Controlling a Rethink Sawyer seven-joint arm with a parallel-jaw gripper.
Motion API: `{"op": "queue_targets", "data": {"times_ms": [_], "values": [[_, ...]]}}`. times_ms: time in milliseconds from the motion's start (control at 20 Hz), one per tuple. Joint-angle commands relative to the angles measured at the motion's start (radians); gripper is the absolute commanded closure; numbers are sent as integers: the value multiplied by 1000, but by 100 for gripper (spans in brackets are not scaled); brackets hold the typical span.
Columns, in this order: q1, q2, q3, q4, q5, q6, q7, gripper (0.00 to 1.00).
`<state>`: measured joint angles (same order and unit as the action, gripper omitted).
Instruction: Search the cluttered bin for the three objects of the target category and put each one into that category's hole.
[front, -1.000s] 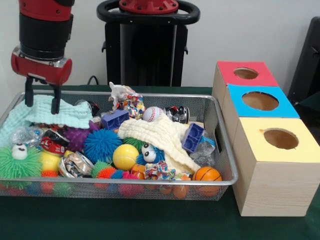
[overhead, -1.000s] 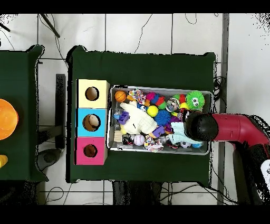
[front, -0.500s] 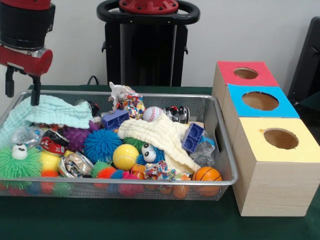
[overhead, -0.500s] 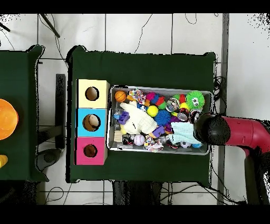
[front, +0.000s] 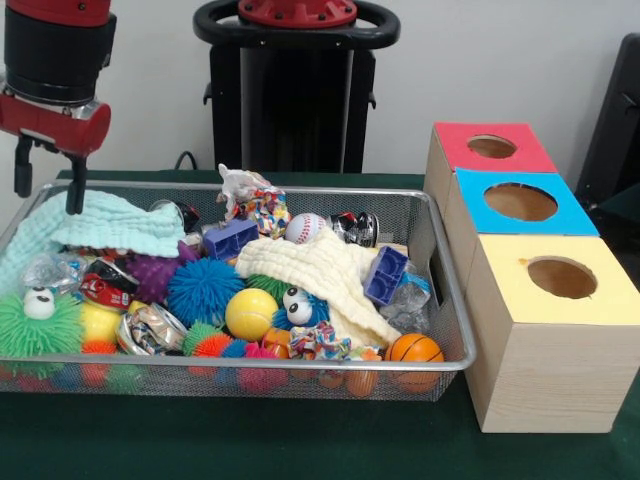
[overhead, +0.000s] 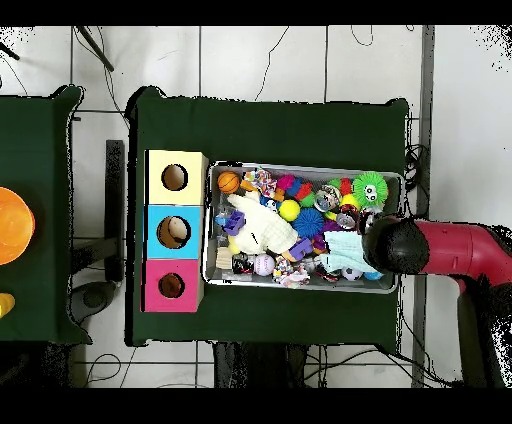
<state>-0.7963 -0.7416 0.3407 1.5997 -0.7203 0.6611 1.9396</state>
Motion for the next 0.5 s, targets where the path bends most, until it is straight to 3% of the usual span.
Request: {"op": "queue_targets", "data": {"times_ms": [50,250,400,500], "values": [[26,32,-33,74,-84,-58,-51,0],[43,42,-53,66,-96,-59,-22,0],[74,68,-106,42,-90,-78,99,0],[76,79,-123,39,-75,-103,126,0]]}}
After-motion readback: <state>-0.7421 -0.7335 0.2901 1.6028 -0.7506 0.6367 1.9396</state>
